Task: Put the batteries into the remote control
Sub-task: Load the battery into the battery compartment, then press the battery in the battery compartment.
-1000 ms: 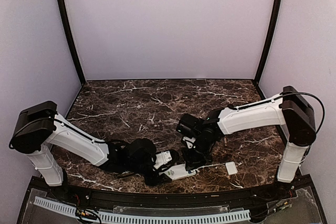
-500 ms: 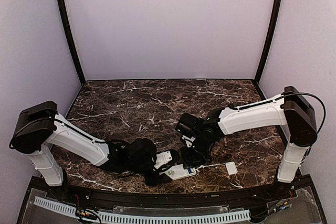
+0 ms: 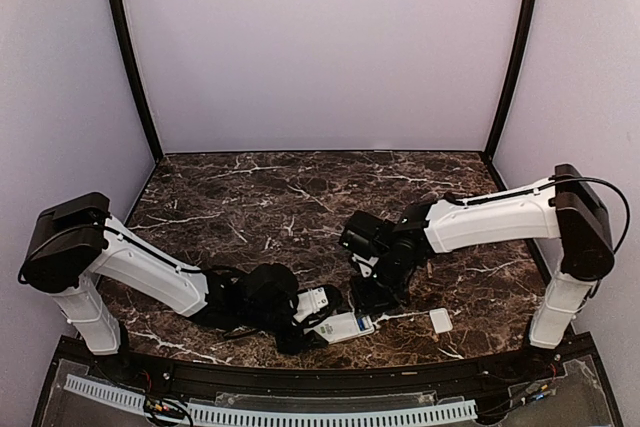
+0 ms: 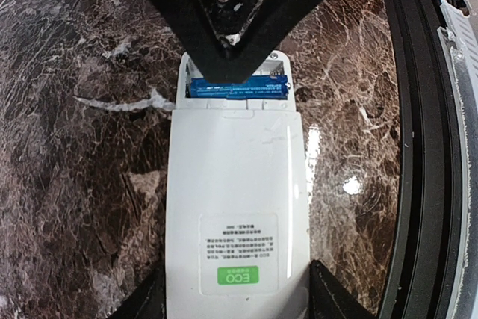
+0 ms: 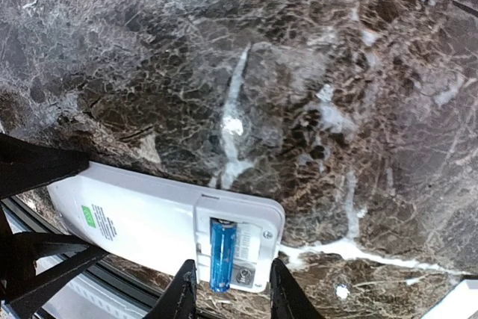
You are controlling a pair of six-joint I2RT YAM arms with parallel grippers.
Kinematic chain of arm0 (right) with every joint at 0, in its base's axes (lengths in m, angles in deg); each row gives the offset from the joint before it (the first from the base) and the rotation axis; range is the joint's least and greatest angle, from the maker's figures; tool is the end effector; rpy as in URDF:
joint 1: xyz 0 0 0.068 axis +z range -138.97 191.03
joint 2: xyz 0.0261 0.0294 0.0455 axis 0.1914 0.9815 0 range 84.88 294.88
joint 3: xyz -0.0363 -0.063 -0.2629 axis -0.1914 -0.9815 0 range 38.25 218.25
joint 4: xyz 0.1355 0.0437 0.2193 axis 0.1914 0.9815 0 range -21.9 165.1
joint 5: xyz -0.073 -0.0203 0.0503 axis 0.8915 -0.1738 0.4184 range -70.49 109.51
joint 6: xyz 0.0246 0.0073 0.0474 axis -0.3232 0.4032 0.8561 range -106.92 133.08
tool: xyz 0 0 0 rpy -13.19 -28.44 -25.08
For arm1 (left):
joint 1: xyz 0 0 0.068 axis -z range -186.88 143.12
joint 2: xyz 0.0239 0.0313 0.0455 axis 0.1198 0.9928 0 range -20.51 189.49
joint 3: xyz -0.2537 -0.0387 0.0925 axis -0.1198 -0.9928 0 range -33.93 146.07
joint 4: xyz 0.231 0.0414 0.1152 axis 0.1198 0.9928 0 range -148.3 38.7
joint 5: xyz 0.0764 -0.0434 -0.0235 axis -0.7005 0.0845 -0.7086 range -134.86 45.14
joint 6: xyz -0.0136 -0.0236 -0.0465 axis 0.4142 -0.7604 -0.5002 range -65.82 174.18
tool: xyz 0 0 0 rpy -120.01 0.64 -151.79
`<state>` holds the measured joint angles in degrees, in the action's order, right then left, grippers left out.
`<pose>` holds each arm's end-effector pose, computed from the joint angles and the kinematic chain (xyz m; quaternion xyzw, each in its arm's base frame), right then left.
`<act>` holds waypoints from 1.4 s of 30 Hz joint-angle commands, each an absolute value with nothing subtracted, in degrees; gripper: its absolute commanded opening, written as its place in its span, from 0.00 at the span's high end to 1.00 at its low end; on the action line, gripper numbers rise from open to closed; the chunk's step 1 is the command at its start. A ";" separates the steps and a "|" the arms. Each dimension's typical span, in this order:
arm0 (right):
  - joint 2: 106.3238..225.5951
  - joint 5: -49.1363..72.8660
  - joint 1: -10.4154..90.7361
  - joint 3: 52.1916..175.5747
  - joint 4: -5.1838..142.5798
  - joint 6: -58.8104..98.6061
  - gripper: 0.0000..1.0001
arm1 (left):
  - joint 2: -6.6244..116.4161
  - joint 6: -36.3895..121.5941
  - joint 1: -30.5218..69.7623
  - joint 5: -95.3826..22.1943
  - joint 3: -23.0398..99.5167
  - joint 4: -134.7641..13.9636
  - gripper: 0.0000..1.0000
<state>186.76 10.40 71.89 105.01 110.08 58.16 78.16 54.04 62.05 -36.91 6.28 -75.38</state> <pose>0.1576 0.2941 0.1735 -0.1448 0.9799 0.1369 0.0045 0.1108 -0.3014 0.1249 0.5371 0.7341 -0.2849 0.3025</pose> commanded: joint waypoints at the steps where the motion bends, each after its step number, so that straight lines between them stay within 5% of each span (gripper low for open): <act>1: 183.13 12.20 71.59 104.14 114.23 58.43 0.69 | 81.27 53.65 62.38 -34.17 4.68 -66.38 0.99; 8: 180.20 7.53 71.06 99.19 108.29 61.21 0.82 | 81.27 53.63 62.38 -34.22 4.74 -66.38 0.99; 27: 183.14 4.09 71.01 97.38 102.64 61.99 0.98 | 81.27 53.57 62.38 -34.38 4.74 -66.29 0.99; 42: 186.55 3.16 71.03 95.56 99.46 62.26 1.00 | 81.35 53.57 62.38 -34.38 4.74 -66.29 0.99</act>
<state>184.25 3.39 71.24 97.32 101.99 61.81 78.18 54.19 62.05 -36.91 6.32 -75.36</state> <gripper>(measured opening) 0.005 0.570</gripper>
